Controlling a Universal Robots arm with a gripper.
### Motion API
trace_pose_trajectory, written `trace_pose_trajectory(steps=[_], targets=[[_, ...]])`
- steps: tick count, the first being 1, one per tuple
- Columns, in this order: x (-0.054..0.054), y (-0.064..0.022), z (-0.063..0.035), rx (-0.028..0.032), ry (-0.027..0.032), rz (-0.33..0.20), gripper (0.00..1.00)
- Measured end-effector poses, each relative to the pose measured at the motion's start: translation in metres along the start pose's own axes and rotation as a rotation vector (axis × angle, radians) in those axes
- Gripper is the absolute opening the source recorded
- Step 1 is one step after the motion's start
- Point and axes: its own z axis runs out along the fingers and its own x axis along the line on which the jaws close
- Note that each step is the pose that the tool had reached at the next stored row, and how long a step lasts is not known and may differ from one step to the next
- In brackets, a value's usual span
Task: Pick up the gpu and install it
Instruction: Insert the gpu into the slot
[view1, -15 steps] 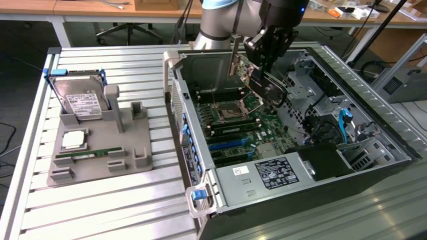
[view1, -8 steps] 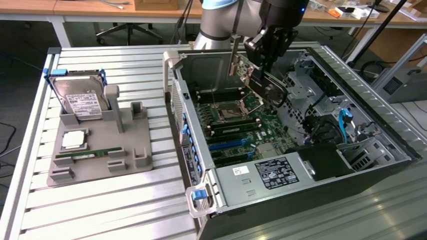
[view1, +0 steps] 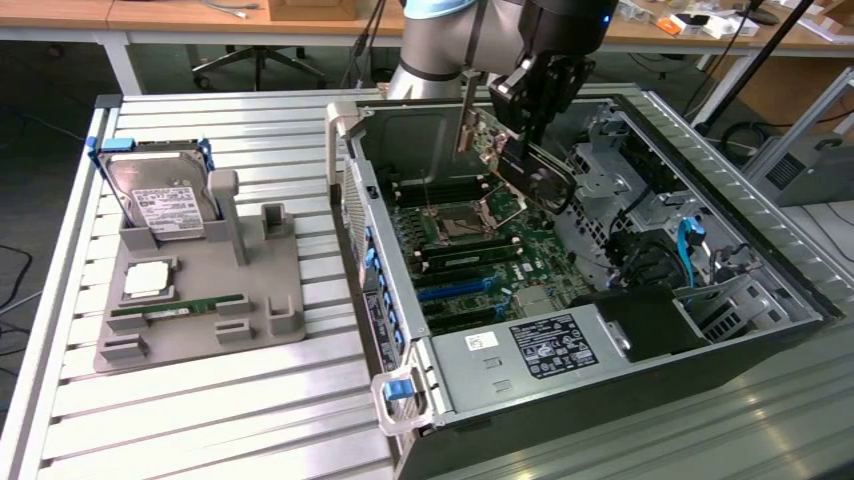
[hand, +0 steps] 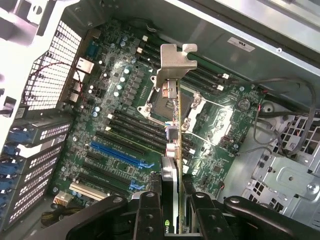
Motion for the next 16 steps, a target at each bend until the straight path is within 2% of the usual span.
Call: trace_pose_trajectory(steps=[16], targets=[[0.0000, 0.0000, 0.0000, -0.0017, -0.0027, -0.056, 0.27]])
